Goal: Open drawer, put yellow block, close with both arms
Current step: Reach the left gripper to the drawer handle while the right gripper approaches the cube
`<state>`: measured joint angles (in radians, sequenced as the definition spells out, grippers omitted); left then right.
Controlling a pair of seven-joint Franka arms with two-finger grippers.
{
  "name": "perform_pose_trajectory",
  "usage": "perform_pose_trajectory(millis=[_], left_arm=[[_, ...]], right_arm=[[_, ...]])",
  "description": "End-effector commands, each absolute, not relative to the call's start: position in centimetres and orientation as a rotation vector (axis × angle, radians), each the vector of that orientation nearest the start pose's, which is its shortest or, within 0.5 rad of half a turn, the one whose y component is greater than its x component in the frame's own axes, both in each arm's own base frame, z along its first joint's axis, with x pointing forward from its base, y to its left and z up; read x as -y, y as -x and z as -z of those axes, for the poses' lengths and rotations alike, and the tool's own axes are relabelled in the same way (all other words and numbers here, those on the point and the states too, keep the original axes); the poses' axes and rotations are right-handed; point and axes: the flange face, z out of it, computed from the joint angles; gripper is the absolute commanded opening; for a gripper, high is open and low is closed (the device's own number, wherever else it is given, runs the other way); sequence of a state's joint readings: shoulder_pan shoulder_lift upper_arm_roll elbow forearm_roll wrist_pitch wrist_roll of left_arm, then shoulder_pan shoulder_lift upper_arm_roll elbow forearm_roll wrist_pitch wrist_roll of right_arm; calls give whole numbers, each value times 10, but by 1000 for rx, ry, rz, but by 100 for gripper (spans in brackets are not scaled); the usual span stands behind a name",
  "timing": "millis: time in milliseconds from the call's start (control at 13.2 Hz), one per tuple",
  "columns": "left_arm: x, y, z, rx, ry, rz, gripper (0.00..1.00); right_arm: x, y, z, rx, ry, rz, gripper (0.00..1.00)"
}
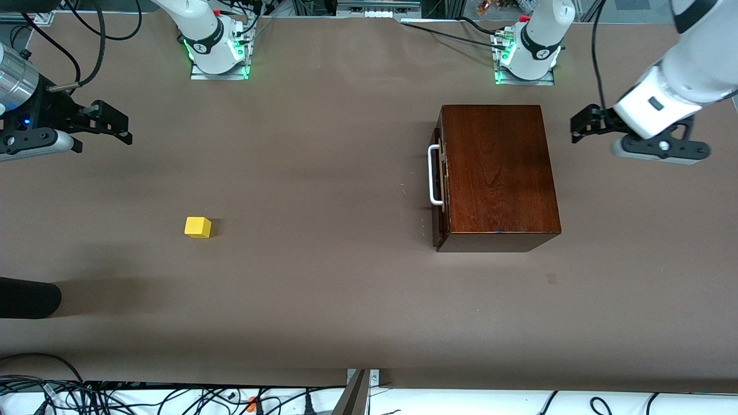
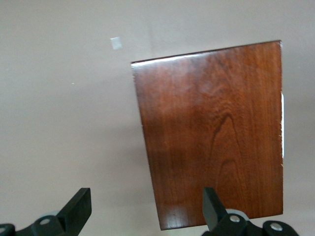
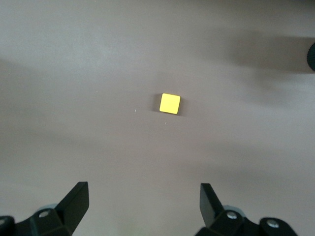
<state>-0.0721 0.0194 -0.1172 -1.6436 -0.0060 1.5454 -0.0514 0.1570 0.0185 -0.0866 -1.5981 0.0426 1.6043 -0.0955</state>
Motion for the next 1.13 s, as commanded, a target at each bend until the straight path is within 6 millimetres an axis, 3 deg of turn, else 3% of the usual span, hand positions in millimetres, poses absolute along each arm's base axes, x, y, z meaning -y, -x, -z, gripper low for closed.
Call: perform_pose_trajectory(millis=[0, 227, 378, 681, 832, 1059], left_arm=[[154, -545, -568, -336, 3123, -233, 100], [225, -556, -541, -248, 3161, -191, 100], [292, -552, -515, -129, 3200, -129, 100], [402, -513, -450, -65, 3121, -105, 100], [440, -484, -414, -96, 3050, -124, 100], [451, -472, -379, -123, 3006, -188, 100]], right_arm=[[-46, -561, -610, 266, 3098, -21, 100], [-46, -561, -610, 266, 3098, -21, 100], [-46, -561, -610, 263, 3100, -18, 100], [-46, -562, -609, 271, 3106, -11, 100], [-46, -564, -610, 276, 3106, 12, 100], [-40, -577, -594, 265, 3108, 11, 100]])
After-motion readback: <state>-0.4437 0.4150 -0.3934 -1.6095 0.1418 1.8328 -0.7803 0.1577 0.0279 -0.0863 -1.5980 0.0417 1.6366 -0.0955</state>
